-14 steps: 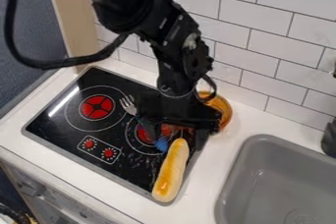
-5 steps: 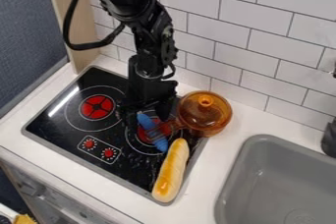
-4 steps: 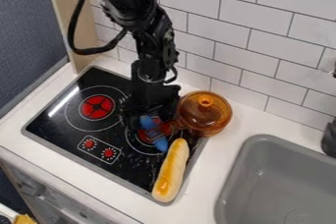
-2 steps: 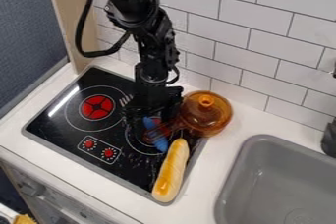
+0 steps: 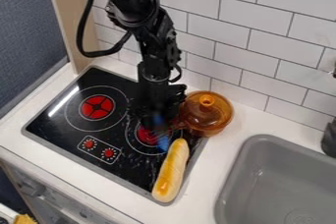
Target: Put the blue fork on top of the table
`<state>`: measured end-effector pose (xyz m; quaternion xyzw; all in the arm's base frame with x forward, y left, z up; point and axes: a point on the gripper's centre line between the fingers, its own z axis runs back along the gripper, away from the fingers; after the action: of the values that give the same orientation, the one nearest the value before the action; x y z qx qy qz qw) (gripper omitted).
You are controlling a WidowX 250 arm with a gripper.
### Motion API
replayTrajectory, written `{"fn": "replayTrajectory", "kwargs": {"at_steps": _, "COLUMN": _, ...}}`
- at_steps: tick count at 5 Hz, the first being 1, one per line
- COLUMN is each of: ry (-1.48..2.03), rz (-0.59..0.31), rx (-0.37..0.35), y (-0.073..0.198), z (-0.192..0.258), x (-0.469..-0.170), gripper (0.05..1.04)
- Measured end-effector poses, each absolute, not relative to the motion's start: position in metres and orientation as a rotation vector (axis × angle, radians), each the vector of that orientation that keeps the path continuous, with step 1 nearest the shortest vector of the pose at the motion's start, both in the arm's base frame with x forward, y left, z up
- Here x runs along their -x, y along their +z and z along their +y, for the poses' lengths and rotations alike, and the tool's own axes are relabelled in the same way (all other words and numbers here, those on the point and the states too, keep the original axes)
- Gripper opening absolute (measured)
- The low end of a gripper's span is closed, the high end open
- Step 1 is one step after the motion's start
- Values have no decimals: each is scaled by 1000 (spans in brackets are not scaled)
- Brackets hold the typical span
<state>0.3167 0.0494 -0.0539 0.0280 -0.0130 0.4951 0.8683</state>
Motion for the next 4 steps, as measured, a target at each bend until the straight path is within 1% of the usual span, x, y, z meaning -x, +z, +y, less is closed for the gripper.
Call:
{"fn": "replayTrajectory", "kwargs": {"at_steps": 1, "ry": 1047, "rz": -29, "rx": -64, "y": -54, "z": 54, "x": -316, "gripper": 421}}
{"fn": "replayTrajectory", "kwargs": {"at_steps": 2, "ry": 1070, "rz": -35, "rx": -71, "y": -53, "z": 59, "x": -316, "gripper": 418}}
{"fn": "replayTrajectory", "kwargs": {"at_steps": 3, "ry": 1131, "rz": -42, "rx": -97, "y": -51, "z": 73, "x": -316, "gripper": 417}}
{"fn": "replayTrajectory", "kwargs": {"at_steps": 4, "ry": 1214, "rz": -65, "rx": -164, "y": -44, "z": 102, "x": -315, "gripper": 393}}
